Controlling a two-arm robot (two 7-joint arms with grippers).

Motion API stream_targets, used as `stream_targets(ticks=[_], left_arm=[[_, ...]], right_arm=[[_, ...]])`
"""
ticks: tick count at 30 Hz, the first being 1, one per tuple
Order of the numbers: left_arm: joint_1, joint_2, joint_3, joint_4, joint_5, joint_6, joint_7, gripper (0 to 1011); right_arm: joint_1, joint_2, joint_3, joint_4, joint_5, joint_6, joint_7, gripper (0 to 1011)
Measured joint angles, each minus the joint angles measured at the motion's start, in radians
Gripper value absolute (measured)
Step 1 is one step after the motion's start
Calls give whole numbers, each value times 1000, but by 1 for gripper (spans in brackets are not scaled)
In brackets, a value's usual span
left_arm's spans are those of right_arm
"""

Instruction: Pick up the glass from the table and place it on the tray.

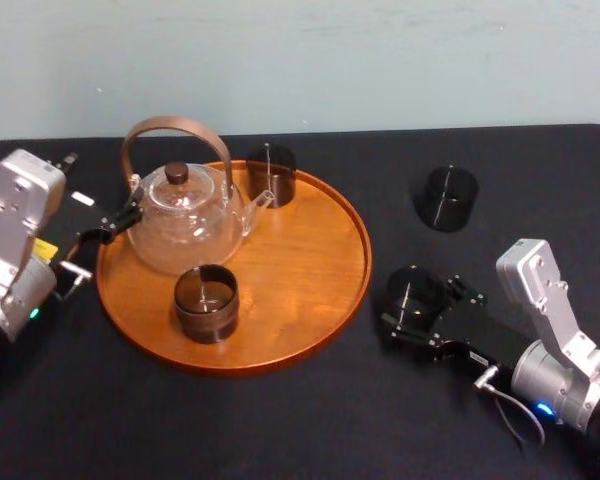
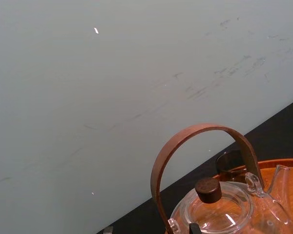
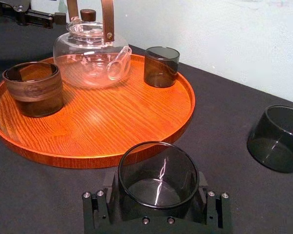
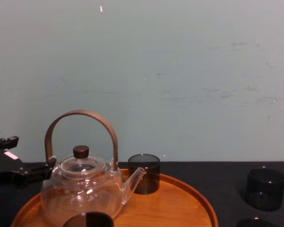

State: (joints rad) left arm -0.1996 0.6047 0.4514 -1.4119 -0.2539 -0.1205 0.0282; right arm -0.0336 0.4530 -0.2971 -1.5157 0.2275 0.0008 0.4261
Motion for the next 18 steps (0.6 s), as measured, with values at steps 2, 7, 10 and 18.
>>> stream_targets(ticks=[2, 7, 10, 18], left_arm=[[0, 0, 0, 0, 0, 0, 0, 1009], [0, 0, 0, 0, 0, 0, 0, 1010], [0, 0, 0, 0, 0, 0, 0, 1009], [0, 0, 0, 0, 0, 0, 0, 1010]], right_arm=[[-1, 0, 0, -1, -1, -1, -2, 1002], [-2, 1, 1, -3, -2, -2, -4, 947], [-2, 1, 1, -3, -3, -2, -5, 906], [-2, 2, 1, -4, -5, -3, -6, 906]])
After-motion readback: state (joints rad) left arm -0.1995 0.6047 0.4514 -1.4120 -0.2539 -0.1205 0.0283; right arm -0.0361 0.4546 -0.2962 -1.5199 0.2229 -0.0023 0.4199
